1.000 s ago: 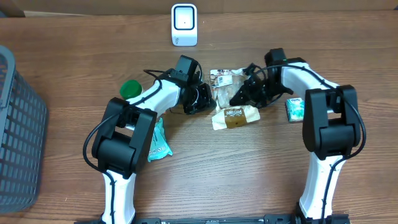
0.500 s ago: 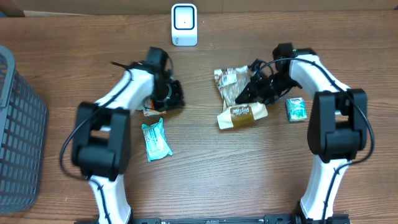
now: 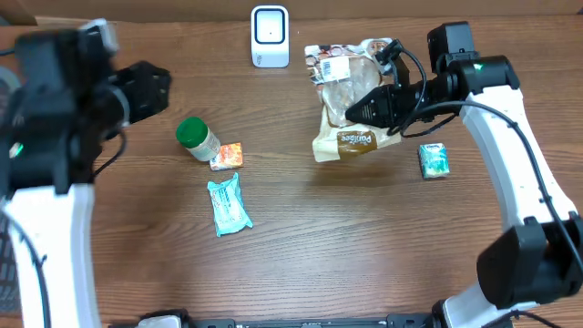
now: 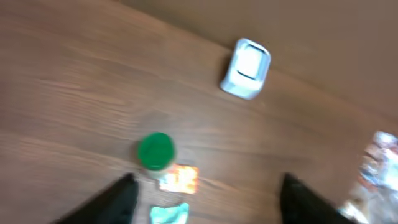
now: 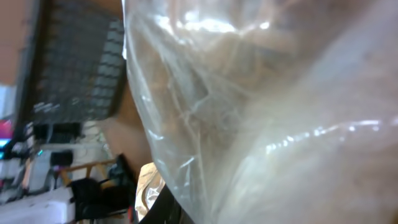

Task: Scan the item barcode
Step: 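Lift the Pantree bag with the right gripper to the scanner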

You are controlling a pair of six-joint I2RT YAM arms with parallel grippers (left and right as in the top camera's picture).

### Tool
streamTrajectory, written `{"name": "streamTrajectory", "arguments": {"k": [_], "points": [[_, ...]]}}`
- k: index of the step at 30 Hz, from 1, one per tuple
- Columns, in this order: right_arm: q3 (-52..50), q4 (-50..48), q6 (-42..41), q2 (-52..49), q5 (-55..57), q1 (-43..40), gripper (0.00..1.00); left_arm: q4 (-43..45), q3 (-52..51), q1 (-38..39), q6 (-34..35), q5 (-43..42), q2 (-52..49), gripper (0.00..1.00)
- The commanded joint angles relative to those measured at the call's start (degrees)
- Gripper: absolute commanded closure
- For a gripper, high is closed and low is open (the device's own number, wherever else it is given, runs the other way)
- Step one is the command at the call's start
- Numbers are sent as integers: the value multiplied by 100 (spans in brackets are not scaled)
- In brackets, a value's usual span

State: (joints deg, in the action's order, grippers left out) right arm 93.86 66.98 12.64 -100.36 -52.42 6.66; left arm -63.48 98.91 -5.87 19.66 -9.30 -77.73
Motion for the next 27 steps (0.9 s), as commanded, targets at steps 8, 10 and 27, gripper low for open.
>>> {"name": "streamTrajectory", "arguments": {"k": [8,10,27], "points": [[114,-111,332,647,-876,131,96,-564,-28,-240,-85,1082,46,0],[116,-153,323,673,-870,201,96,-570,-28,-240,-85,1082,7,0],[2586,-1491,-1703,-42,6352,2430,96,-570,-28,-240,-83,1082,-74,0]]}}
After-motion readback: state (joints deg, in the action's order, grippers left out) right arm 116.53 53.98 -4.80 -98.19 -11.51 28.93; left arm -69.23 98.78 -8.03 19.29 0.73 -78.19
